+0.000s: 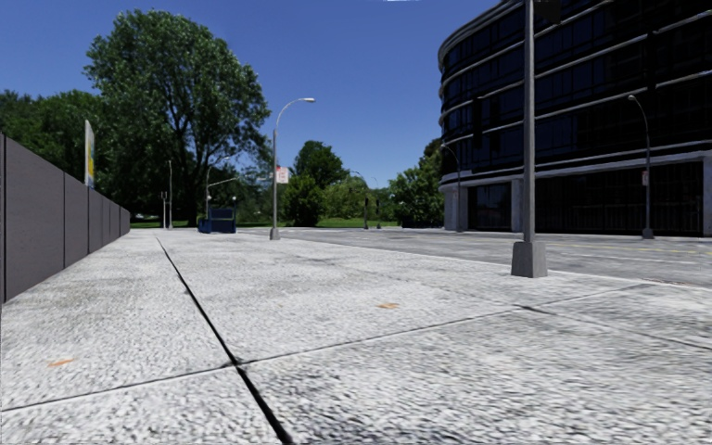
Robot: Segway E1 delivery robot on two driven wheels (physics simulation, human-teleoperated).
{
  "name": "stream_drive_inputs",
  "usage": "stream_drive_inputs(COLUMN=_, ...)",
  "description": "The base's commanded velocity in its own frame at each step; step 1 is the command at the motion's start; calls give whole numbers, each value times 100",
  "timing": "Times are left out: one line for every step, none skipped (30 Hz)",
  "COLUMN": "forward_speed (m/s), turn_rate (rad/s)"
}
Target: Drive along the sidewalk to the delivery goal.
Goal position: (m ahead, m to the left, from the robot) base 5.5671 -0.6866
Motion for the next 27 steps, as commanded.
stream_drive_inputs(forward_speed=165, turn_rate=-71)
stream_drive_inputs(forward_speed=165, turn_rate=-72)
stream_drive_inputs(forward_speed=165, turn_rate=-72)
stream_drive_inputs(forward_speed=165, turn_rate=-72)
stream_drive_inputs(forward_speed=165, turn_rate=-72)
stream_drive_inputs(forward_speed=165, turn_rate=-72)
stream_drive_inputs(forward_speed=165, turn_rate=-72)
stream_drive_inputs(forward_speed=165, turn_rate=-72)
stream_drive_inputs(forward_speed=165, turn_rate=-72)
stream_drive_inputs(forward_speed=165, turn_rate=-72)
stream_drive_inputs(forward_speed=165, turn_rate=-72)
stream_drive_inputs(forward_speed=165, turn_rate=-72)
stream_drive_inputs(forward_speed=165, turn_rate=-72)
stream_drive_inputs(forward_speed=165, turn_rate=-72)
stream_drive_inputs(forward_speed=165, turn_rate=-72)
stream_drive_inputs(forward_speed=165, turn_rate=-72)
stream_drive_inputs(forward_speed=165, turn_rate=-72)
stream_drive_inputs(forward_speed=165, turn_rate=-72)
stream_drive_inputs(forward_speed=165, turn_rate=-16)
stream_drive_inputs(forward_speed=167, turn_rate=0)
stream_drive_inputs(forward_speed=168, turn_rate=0)
stream_drive_inputs(forward_speed=168, turn_rate=0)
stream_drive_inputs(forward_speed=168, turn_rate=0)
stream_drive_inputs(forward_speed=168, turn_rate=0)
stream_drive_inputs(forward_speed=168, turn_rate=0)
stream_drive_inputs(forward_speed=168, turn_rate=0)
stream_drive_inputs(forward_speed=168, turn_rate=0)
